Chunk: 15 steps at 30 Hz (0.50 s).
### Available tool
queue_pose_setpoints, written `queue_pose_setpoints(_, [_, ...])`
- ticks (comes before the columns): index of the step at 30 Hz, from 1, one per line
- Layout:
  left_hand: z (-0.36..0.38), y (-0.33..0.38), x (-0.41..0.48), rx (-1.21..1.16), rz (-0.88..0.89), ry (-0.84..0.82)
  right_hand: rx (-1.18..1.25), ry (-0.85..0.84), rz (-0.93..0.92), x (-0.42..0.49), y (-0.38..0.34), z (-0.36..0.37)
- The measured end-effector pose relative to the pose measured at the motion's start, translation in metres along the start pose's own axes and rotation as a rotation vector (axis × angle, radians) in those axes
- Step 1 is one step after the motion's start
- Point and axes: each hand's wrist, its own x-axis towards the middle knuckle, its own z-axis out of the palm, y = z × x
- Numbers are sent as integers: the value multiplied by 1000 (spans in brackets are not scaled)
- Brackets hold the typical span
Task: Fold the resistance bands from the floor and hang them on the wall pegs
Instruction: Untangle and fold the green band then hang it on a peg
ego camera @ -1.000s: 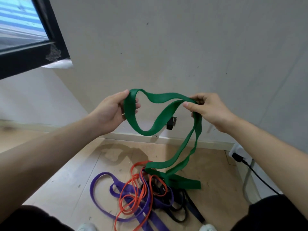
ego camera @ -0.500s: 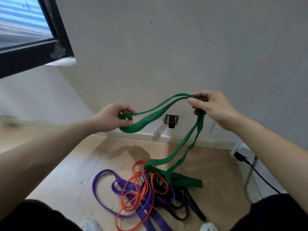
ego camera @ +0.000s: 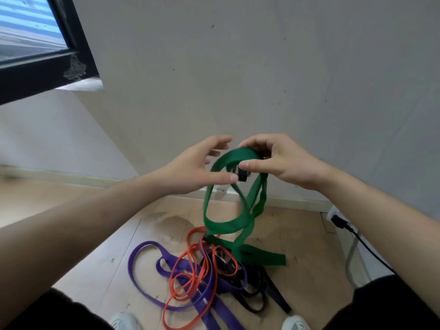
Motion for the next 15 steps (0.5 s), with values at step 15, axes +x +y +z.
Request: queue_pose_setpoints(15, [-17, 25, -8, -242, -1, 130, -127, -291, 178, 12, 35, 24])
